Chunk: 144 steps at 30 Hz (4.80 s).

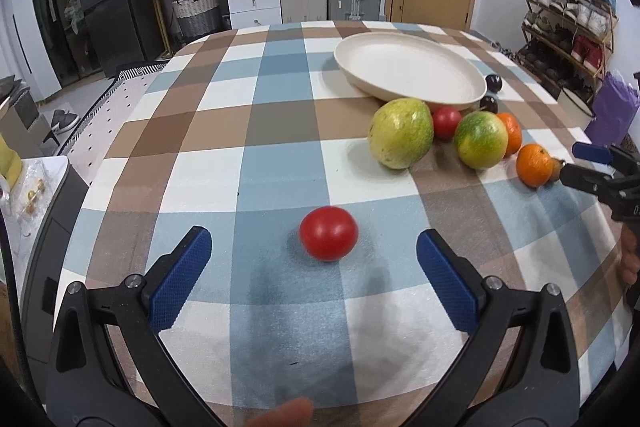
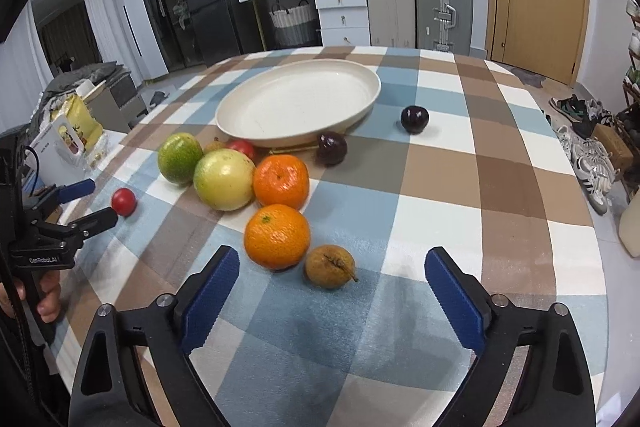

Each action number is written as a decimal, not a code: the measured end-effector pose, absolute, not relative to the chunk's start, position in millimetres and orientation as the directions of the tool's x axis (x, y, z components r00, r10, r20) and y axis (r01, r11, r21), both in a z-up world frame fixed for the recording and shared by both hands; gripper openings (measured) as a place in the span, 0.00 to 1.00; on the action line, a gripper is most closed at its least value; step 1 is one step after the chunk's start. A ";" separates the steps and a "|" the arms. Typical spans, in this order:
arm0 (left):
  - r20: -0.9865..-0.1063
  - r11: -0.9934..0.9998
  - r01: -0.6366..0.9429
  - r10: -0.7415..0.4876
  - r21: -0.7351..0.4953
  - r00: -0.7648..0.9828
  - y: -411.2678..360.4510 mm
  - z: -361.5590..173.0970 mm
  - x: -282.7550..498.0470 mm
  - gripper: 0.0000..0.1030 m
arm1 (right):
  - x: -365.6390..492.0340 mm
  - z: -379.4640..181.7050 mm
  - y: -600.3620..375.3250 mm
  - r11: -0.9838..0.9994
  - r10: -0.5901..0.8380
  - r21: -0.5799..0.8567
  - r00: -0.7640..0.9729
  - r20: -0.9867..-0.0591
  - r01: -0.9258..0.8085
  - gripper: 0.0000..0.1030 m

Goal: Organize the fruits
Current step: 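Close the left tool on the red tomato while the right tool grasps the brown kiwi fruit, then lift and carry the tomato with the left tool while the right tool carries the kiwi over the plate, then lower and open the left tool on the plate while the right tool releases the kiwi there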

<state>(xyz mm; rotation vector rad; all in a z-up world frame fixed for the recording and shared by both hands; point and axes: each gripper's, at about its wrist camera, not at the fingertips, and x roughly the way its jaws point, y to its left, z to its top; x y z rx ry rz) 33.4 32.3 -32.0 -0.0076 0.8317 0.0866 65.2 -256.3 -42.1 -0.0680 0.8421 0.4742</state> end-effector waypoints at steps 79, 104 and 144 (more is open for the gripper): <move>-0.650 0.996 0.024 -0.077 -0.091 0.756 -0.9 24.3 67.7 0.29 | 52.9 1.8 -248.2 0.833 0.479 0.115 0.602 -0.639 -0.541 0.27; -0.617 0.994 -0.005 -0.062 -0.105 0.784 -11.1 35.0 146.2 0.29 | 119.2 26.9 -211.9 0.824 0.503 0.131 0.604 -0.619 -0.552 0.27; -0.709 0.990 0.035 -0.122 -0.136 0.695 -7.7 -1.4 220.5 0.29 | 204.8 -28.2 -174.0 0.852 0.425 0.109 0.556 -0.715 -0.512 0.27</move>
